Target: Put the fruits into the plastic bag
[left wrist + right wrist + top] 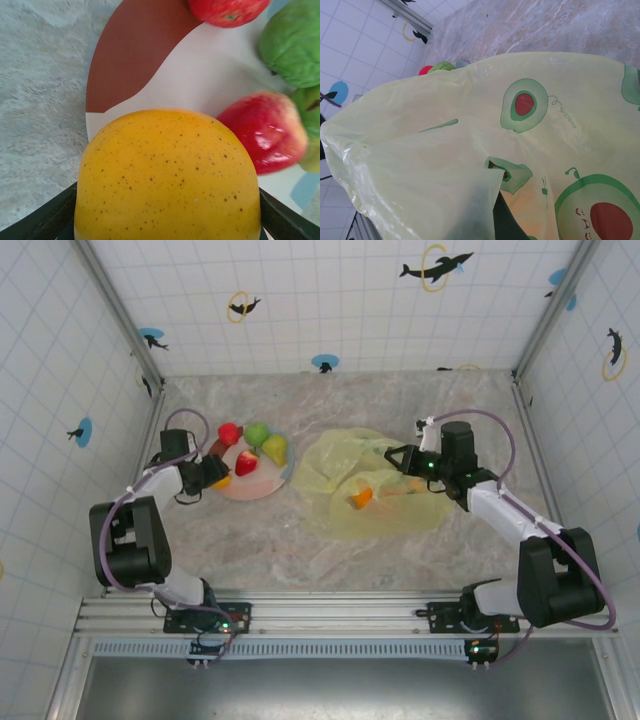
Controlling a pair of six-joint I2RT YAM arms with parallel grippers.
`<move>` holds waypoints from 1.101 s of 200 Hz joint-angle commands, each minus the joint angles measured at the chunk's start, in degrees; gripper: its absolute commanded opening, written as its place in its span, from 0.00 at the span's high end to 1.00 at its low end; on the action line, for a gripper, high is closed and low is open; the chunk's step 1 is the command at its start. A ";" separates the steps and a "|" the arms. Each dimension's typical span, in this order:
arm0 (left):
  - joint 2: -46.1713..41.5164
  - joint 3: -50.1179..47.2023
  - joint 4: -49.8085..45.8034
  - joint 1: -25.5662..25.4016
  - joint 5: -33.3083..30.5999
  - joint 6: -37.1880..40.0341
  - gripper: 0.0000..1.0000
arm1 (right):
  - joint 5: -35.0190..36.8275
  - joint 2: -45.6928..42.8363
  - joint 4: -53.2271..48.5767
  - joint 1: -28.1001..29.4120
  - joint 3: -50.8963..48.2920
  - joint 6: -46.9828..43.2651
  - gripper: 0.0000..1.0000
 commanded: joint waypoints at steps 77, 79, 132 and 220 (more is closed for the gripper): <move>-33.00 -13.63 -3.46 -23.82 10.13 -10.31 0.36 | 1.61 -0.96 0.46 0.12 -0.73 1.14 1.00; -33.16 -13.84 -2.97 -24.60 10.48 -10.93 0.37 | 1.65 -1.00 0.53 0.12 -0.73 1.14 1.00; -26.23 -11.99 6.85 -45.98 6.74 -13.90 0.38 | 1.51 -1.44 0.64 0.75 -0.73 2.36 1.00; -7.23 -3.08 15.27 -49.96 0.02 -12.08 0.40 | 0.71 -2.34 -0.82 2.16 -0.32 1.95 1.00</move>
